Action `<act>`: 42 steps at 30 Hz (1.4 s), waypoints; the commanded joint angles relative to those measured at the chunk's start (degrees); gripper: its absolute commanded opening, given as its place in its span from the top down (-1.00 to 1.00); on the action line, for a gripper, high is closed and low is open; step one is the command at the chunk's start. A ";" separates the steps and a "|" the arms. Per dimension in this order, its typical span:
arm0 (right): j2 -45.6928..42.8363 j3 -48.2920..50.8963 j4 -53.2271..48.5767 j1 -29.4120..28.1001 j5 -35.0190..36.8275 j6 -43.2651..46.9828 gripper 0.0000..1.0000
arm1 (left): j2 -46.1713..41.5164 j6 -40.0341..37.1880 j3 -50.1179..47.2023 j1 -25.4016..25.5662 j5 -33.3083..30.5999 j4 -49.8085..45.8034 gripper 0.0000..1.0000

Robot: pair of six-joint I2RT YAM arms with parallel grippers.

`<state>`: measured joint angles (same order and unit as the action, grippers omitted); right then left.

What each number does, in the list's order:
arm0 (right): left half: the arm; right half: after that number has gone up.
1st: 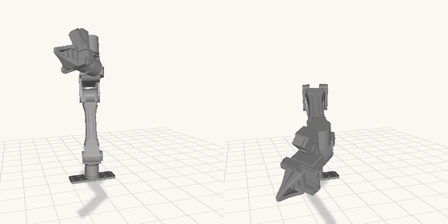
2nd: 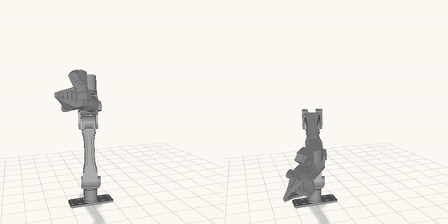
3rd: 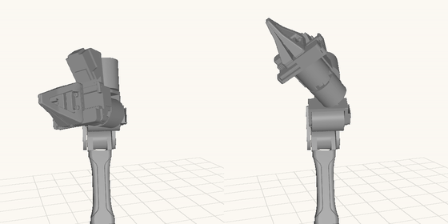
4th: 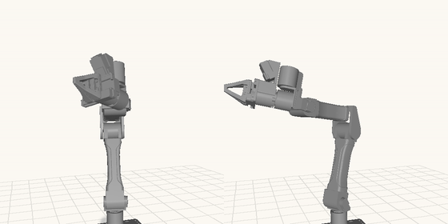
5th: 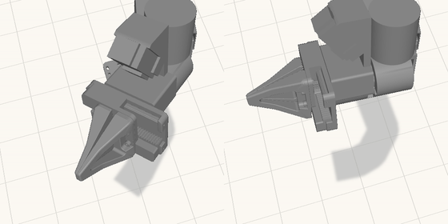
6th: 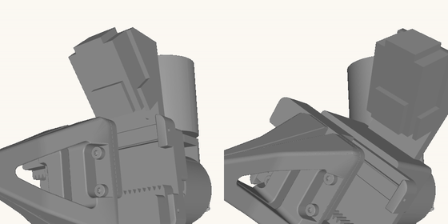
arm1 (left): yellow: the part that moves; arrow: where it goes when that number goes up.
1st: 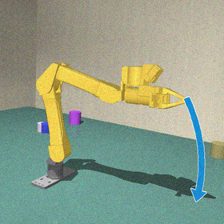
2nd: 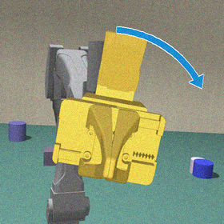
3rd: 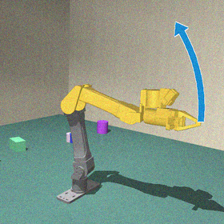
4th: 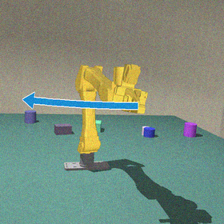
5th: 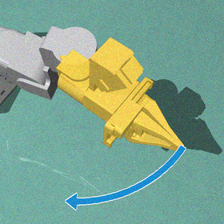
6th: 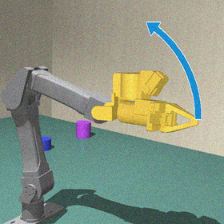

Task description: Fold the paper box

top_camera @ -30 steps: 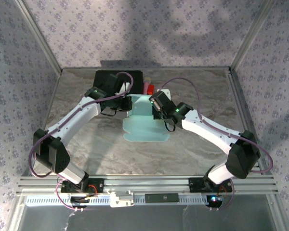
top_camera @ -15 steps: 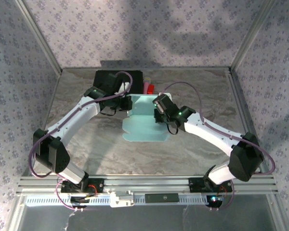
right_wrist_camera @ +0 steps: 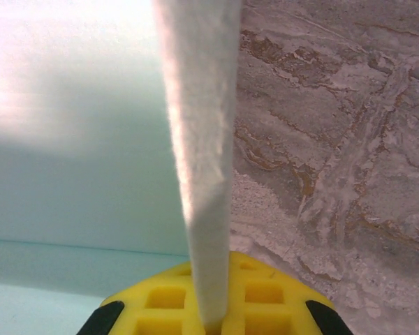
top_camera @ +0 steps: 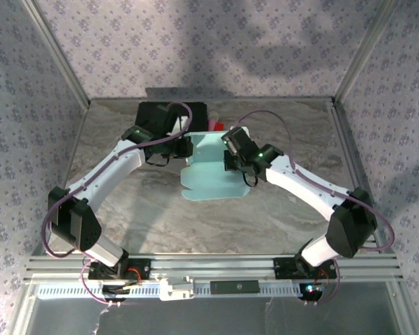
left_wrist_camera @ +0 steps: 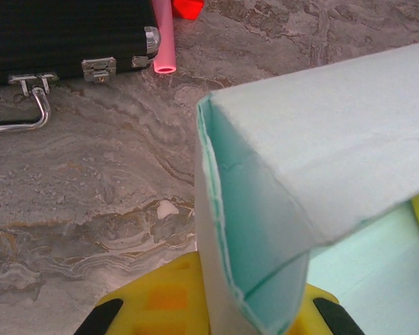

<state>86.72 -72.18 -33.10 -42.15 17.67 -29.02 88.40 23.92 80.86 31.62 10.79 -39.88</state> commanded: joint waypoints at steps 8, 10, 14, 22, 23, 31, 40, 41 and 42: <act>10.57 -10.94 -17.89 -5.65 23.47 -11.78 1.00 | 0.09 2.86 5.04 4.69 -0.87 1.80 1.00; 11.76 -12.15 -20.64 -6.66 26.93 -14.12 1.00 | 0.40 3.44 5.19 5.70 -3.05 1.38 1.00; 12.34 -12.54 -21.52 -7.40 29.20 -15.57 1.00 | 0.37 4.76 4.52 6.96 -5.36 1.49 1.00; 3.81 -6.13 -9.22 -5.34 17.88 -4.94 0.90 | 0.14 4.56 4.57 7.06 -5.83 1.35 1.00; 2.44 -5.24 -7.34 -4.61 15.82 -3.44 0.81 | 0.19 4.55 4.59 7.12 -5.86 1.38 1.00; 1.88 -6.81 -7.34 -2.34 12.30 -1.40 0.54 | 1.42 4.11 5.86 7.36 -6.19 -0.55 1.00; 3.02 -8.75 -8.13 -1.48 13.66 -1.03 0.45 | 1.82 3.85 6.33 7.64 -6.30 -1.07 1.00; 3.01 -8.87 -8.12 -1.46 13.85 -1.04 0.43 | 1.87 3.85 6.32 7.61 -6.43 -1.16 1.00; 2.92 -8.94 -8.20 -1.39 13.96 -1.11 0.42 | 1.90 3.85 6.37 7.63 -6.48 -1.15 1.00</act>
<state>89.03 -79.02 -41.60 -43.83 31.05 -30.55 90.17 28.18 84.71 38.17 1.80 -40.51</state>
